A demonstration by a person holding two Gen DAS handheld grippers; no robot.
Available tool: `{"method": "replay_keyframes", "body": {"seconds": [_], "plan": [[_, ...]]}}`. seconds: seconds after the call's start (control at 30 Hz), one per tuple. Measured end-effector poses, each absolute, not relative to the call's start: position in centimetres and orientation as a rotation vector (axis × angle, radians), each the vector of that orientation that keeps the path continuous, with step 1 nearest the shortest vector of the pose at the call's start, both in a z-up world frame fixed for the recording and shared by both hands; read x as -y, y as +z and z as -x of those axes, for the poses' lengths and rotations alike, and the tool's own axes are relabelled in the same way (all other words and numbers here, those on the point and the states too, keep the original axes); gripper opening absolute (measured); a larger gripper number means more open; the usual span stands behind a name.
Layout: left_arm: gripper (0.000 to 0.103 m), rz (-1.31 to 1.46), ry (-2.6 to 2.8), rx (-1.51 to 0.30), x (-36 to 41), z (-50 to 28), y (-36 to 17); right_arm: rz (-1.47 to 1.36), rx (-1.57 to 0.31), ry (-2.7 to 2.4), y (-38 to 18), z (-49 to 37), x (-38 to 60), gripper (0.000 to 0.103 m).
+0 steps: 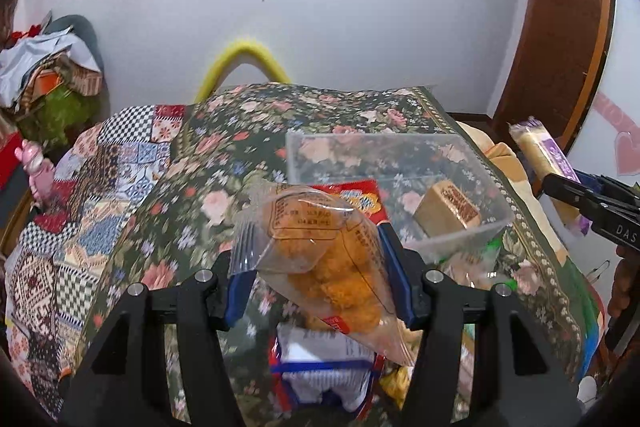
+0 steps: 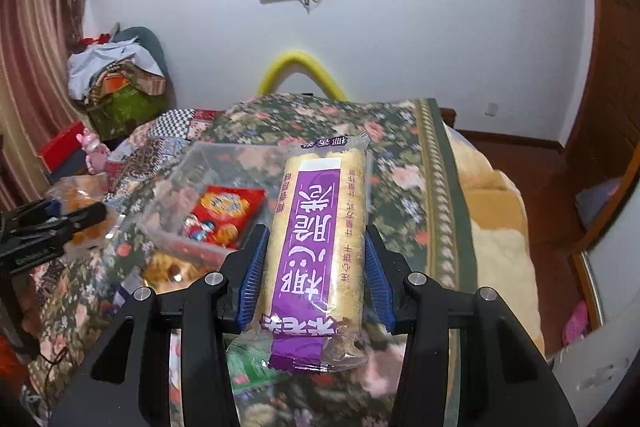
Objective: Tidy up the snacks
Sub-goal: 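Place the orange snack bag in the box while right tool places the purple pack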
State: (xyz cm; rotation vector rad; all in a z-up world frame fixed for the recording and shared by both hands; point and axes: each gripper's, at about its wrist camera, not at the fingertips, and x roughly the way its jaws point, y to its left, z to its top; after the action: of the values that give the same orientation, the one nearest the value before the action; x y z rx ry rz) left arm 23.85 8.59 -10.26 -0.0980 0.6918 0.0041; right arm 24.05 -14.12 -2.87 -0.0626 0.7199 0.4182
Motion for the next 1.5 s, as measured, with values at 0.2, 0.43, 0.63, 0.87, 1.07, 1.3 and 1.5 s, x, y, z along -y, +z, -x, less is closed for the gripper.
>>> {"method": "replay_keyframes", "body": {"seconds": [0.2, 0.43, 0.63, 0.87, 1.07, 1.3, 1.5], "plan": [[0.057, 0.073, -0.02, -0.695, -7.5, -26.4, -10.3, 0.067, -0.715, 0.461, -3.3, -25.6, 11.6, 0.043], [0.058, 0.05, -0.021, -0.721, -6.7, -29.4, -11.5, 0.097, -0.756, 0.499, -4.7, -27.6, 8.3, 0.043], [0.058, 0.052, -0.028, -0.75, -6.5, -31.5, -13.0, 0.117, -0.827, 0.508, -6.8, -29.4, 7.0, 0.043], [0.058, 0.051, -0.057, -0.775, -6.4, -33.3, -13.9, 0.148, -0.881, 0.521, -8.1, -30.5, 6.7, 0.043], [0.059, 0.032, -0.057, -0.763, -6.1, -33.5, -14.1, 0.123, -0.915, 0.521, -9.0, -31.4, 7.0, 0.044], [0.059, 0.054, -0.073, -0.757, -6.4, -33.1, -13.4, 0.089, -0.899, 0.524, -7.9, -31.0, 7.8, 0.044], [0.059, 0.046, -0.085, -0.746, -6.4, -31.2, -12.0, 0.101, -0.848, 0.524, -5.7, -29.2, 8.8, 0.044]]}}
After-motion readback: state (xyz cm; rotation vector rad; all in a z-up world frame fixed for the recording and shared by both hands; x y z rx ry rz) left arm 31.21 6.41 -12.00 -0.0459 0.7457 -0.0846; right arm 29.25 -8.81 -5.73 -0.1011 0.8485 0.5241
